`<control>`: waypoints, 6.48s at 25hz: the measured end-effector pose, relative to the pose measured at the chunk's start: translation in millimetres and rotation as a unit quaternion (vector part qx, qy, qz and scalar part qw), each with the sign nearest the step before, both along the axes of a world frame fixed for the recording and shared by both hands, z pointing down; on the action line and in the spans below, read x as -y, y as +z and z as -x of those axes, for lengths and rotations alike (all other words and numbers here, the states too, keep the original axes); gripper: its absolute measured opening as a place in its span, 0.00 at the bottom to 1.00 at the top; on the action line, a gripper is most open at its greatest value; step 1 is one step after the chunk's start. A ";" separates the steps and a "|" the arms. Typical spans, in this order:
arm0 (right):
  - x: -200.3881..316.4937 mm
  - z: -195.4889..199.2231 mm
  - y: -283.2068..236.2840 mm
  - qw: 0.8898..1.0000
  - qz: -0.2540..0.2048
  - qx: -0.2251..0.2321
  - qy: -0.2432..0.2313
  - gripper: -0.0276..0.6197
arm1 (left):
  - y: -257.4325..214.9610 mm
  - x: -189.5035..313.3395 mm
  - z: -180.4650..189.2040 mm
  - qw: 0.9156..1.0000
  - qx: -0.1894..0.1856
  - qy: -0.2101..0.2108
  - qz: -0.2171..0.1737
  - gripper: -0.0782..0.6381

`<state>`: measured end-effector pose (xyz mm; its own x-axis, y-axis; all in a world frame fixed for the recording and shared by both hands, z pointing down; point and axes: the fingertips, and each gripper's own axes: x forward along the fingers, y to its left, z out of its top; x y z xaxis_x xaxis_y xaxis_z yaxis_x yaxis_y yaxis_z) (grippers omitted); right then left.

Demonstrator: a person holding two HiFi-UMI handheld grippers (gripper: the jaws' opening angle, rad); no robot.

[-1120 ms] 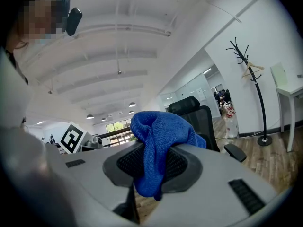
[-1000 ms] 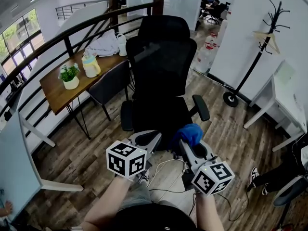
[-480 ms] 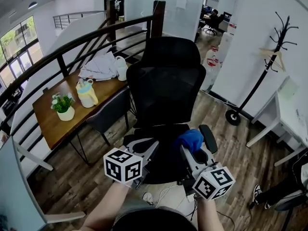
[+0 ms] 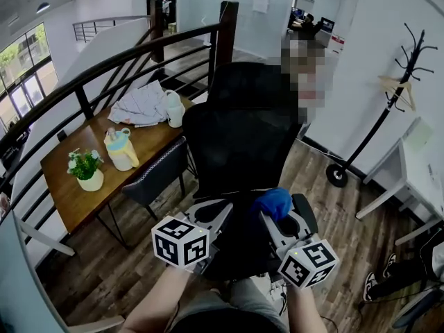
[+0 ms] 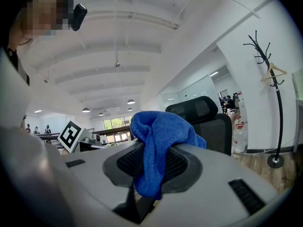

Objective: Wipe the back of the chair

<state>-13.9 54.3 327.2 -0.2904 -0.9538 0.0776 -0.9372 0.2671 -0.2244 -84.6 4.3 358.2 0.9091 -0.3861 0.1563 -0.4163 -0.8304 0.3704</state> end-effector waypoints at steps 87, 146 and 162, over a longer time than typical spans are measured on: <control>381.9 -190.6 -55.8 0.990 0.022 -0.115 -0.074 0.19 | -72.2 289.9 -163.1 0.984 0.051 -0.144 -0.095 0.17; 348.9 83.2 49.9 0.935 0.040 -0.079 -0.343 0.19 | 52.9 265.8 54.5 0.933 0.110 -0.339 0.055 0.17; 389.8 9.8 89.2 0.961 0.097 -0.083 -0.244 0.19 | 80.0 281.5 12.5 0.942 0.120 -0.302 0.085 0.17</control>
